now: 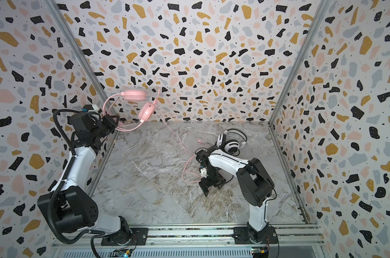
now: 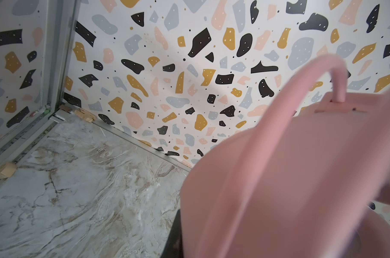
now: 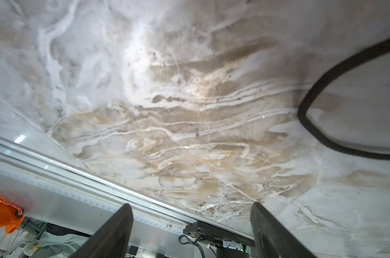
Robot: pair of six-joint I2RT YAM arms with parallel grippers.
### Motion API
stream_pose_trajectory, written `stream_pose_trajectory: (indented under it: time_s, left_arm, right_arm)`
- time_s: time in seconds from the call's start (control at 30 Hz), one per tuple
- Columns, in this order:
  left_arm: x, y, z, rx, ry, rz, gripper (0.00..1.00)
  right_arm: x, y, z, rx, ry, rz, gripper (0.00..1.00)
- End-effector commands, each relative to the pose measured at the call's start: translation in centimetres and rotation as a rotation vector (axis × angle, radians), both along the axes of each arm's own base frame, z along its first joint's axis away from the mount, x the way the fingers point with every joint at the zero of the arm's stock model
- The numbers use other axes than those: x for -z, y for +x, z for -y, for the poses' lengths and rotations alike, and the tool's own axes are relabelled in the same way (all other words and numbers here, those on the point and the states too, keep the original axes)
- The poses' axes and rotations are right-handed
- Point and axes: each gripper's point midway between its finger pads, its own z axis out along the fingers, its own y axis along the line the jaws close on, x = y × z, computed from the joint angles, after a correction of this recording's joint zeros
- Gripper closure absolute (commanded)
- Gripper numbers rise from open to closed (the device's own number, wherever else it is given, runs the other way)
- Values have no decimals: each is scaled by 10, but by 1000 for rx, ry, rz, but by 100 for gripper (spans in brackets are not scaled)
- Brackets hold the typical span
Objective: Wrap the headphones
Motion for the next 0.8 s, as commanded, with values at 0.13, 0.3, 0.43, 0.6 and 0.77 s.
stream_pose_trajectory:
  time_s: [0.13, 0.3, 0.43, 0.6, 0.77]
  left_arm:
    - [-86, -15, 9, 57, -23, 243, 100]
    - [-85, -32, 19, 88, 5, 219, 100]
    - [-103, -45, 31, 139, -14, 243, 100]
    - [-136, -57, 40, 175, -12, 286, 100]
    - [-152, -65, 43, 183, -19, 309, 100]
  right_arm:
    - [-31, 20, 0, 33, 42, 98, 17]
    - [-76, 114, -21, 112, 180, 396, 17]
    - [-97, 160, -75, 112, 436, 528, 17]
    - [-83, 187, -129, 122, 662, 536, 18]
    - [-56, 215, -151, 171, 680, 554, 22]
